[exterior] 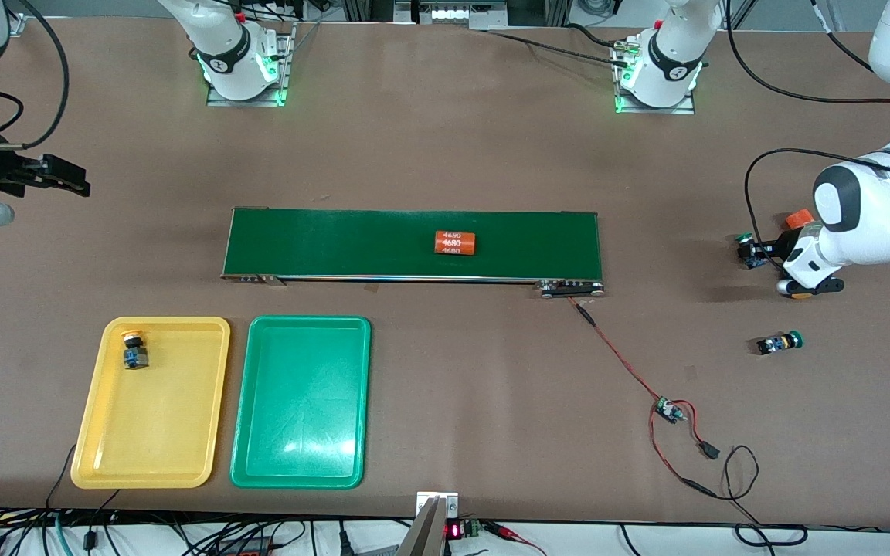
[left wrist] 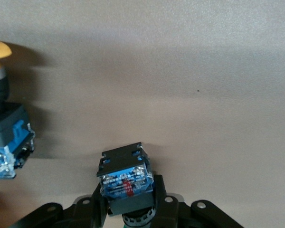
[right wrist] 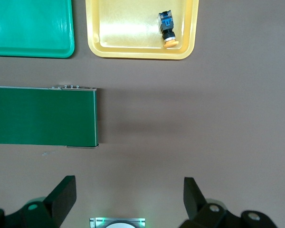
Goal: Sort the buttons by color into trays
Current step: 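Lift the green-capped button and carry it toward the belt end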
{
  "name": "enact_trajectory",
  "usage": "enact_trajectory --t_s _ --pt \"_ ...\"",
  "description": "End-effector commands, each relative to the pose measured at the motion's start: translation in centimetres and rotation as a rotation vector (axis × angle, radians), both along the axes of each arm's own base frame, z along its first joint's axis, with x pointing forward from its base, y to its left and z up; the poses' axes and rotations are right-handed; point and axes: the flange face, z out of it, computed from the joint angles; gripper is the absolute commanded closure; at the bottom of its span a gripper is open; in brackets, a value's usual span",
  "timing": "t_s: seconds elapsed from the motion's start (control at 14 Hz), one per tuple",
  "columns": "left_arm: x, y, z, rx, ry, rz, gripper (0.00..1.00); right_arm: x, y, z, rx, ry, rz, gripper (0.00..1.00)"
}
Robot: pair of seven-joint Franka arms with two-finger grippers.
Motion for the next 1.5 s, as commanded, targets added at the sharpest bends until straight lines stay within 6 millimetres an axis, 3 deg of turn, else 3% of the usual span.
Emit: enact_trajectory --t_s 0.0,0.29,0.36,0.57,0.86,1.07,1.43 --pt "0.3 -0.5 0.9 -0.007 -0.009 -0.007 0.93 -0.9 -0.1 0.7 0.014 -0.014 -0.022 0.0" --pt "0.9 -2.7 3.6 -0.008 0.009 -0.054 0.97 -1.0 1.3 0.9 0.014 -0.009 0.005 0.0" --pt "1.0 -2.9 4.7 -0.009 0.016 -0.064 0.98 -1.1 1.2 0.7 0.015 0.003 0.001 0.0" --pt "1.6 -6.1 8.4 -0.009 0.039 -0.131 1.0 -0.9 1.0 0.8 0.016 0.006 0.0 0.0" --pt "2.1 -8.9 11.9 0.002 0.035 -0.189 1.0 -0.9 0.7 0.9 0.016 0.008 -0.005 0.0" --pt "3.0 -13.5 13.5 0.01 0.032 -0.263 1.0 -0.9 0.7 0.8 0.016 0.01 -0.005 0.0" --pt "3.3 -19.5 16.2 0.007 0.023 -0.366 1.0 -1.3 0.5 0.6 0.017 0.039 -0.011 0.0"
